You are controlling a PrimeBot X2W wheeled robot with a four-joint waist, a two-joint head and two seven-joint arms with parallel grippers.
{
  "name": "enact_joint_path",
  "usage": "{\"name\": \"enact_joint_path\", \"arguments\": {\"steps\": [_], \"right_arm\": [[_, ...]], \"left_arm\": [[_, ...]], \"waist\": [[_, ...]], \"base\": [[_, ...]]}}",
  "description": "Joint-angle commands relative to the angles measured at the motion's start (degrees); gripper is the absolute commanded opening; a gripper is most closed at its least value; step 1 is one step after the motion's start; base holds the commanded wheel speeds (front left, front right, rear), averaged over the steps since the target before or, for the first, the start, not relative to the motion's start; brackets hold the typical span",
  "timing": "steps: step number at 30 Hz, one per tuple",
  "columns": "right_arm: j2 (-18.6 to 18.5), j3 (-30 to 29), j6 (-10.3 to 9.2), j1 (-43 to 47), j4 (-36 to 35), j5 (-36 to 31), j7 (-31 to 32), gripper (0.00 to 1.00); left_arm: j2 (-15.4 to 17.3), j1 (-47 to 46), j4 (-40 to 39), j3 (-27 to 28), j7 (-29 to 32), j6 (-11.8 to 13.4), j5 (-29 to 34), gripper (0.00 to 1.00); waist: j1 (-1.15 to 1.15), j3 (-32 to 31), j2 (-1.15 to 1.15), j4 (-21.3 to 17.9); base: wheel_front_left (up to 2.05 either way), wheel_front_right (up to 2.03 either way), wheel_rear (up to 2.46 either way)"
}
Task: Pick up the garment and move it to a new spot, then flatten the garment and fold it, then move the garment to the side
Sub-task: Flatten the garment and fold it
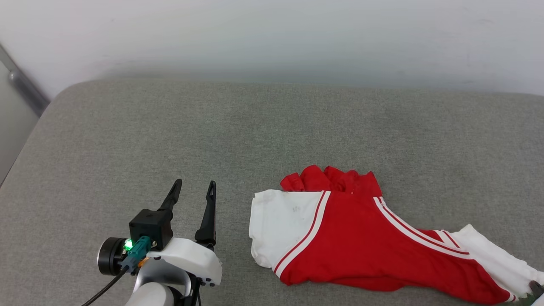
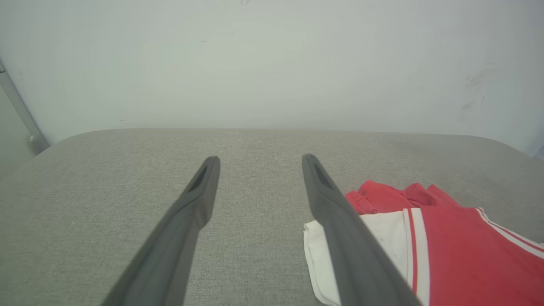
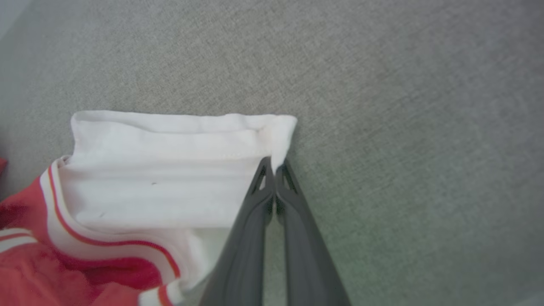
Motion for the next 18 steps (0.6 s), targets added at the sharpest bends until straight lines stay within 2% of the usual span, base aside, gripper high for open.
{"name": "enact_joint_path", "arguments": {"steps": [1,2,7,12,18], "right_arm": [[0.88,0.61,0.0,-0.03,1.23,0.39,-4.04,1.0],[0.88,0.61,0.0,-0.03,1.23,0.39,-4.04,1.0],[-0.24,4.47,0.0,0.05,-0.2,0.43,-15.84,1.0],[-2.22,11.24,0.0,0.49,-4.92,-1.52,-26.49,1.0],[-2.19,17.05,-0.01,2.9,-10.6,-3.07,-30.96,1.0]], "left_arm": [[0.29,0.66,0.23,0.29,0.07,0.2,-0.28,1.0],[0.29,0.66,0.23,0.29,0.07,0.2,-0.28,1.0],[0.97,1.44,0.61,0.35,0.6,0.76,-0.35,1.0],[1.85,2.73,0.62,0.36,1.32,1.0,-0.77,1.0],[2.32,3.55,0.94,0.49,1.5,1.26,-0.93,1.0]], "waist": [[0.0,-0.37,0.0,-0.13],[0.0,-0.37,0.0,-0.13],[0.0,-1.96,0.0,-0.38],[0.0,-4.34,0.0,-0.83],[0.0,-5.84,0.0,-0.84]], "base": [[0.0,0.0,0.0],[0.0,0.0,0.0],[0.0,0.0,0.0],[0.0,0.0,0.0],[0.0,0.0,0.0]]}}
